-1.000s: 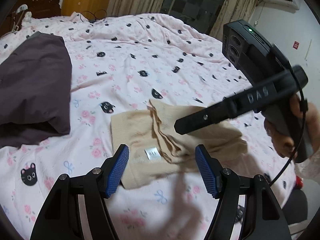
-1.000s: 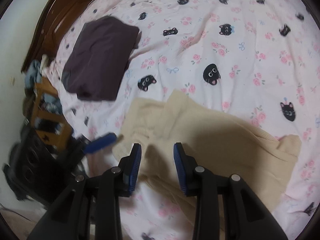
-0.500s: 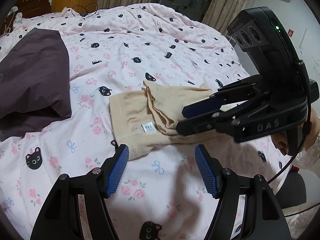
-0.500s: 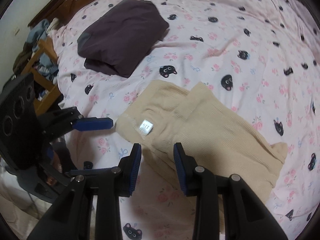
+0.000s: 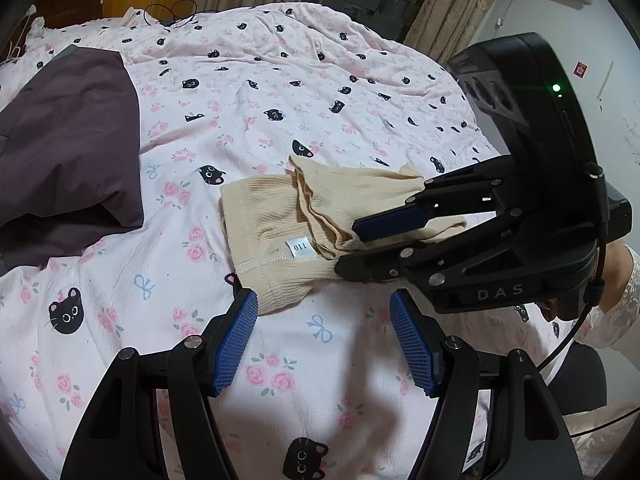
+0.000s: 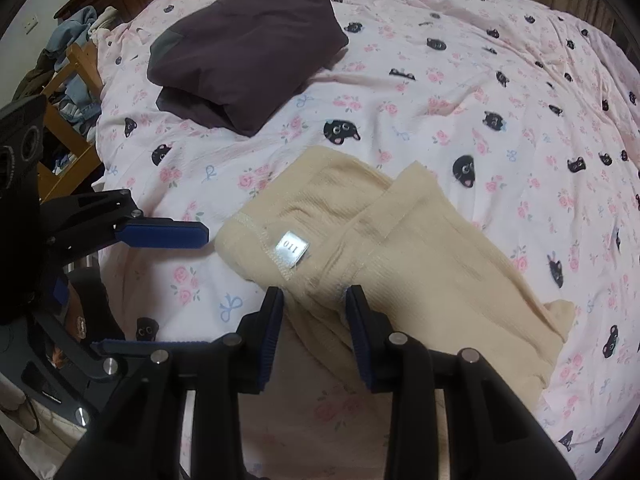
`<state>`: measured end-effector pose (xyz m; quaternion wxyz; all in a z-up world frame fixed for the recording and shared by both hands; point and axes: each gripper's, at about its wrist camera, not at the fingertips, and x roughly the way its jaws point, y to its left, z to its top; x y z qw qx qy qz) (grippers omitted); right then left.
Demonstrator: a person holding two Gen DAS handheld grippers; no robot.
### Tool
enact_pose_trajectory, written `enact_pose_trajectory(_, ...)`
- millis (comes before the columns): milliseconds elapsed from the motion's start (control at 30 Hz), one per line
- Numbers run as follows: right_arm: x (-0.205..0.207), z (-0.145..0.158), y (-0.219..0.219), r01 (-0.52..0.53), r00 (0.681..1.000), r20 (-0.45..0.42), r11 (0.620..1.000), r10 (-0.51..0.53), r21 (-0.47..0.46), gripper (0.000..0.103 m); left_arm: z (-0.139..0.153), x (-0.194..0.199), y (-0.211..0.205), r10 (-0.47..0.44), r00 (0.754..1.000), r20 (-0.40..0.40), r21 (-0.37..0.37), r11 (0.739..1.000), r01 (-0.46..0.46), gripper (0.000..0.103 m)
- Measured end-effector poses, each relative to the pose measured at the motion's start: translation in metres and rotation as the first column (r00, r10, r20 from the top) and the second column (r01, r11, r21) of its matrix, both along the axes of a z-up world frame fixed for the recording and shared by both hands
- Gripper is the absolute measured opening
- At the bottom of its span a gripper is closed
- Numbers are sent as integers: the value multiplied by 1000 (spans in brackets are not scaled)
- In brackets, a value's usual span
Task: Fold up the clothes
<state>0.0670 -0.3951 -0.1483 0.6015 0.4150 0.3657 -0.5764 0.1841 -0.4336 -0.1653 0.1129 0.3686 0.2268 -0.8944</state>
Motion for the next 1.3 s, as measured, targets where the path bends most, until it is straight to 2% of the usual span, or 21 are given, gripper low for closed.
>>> enact_pose_trajectory(400, 2, -2, -9, -32, 999, -9, 999, 32, 15, 33, 2, 4, 5, -15, 1000, 17, -18, 1000, 15, 64)
enact_pose_trajectory(600, -2, 11, -2, -29, 1000, -11, 999, 29, -20, 33, 2, 9, 0, 2, 1000, 6, 1, 1000, -2, 64)
enact_pose_trajectory(800, 5, 2, -5, -44, 998, -33, 999, 44, -2, 33, 3, 11, 3, -4, 1000, 18, -12, 1000, 4, 64)
enact_pose_trajectory(933, 14, -6, -6, -65, 994, -82, 998, 65, 6, 33, 2, 13, 0, 3, 1000, 12, 4, 1000, -3, 64)
enact_pose_trajectory(1067, 12, -7, -7, -55, 996, -71, 998, 55, 3, 33, 2, 14, -3, 10, 1000, 6, 21, 1000, -10, 64)
enact_pose_trajectory(1100, 10, -6, -6, -52, 996, -67, 999, 52, 3, 31, 2, 15, -3, 11, 1000, 4, 23, 1000, -11, 64)
enact_pose_trajectory(1167, 8, -6, -7, -48, 997, -66, 999, 48, 6, 21, 2, 15, -3, 12, 1000, 0, 28, 1000, -12, 64)
enact_pose_trajectory(1300, 4, -5, -7, -42, 998, -46, 999, 43, 11, 13, 2, 15, -4, 13, 1000, -2, 37, 999, -13, 64)
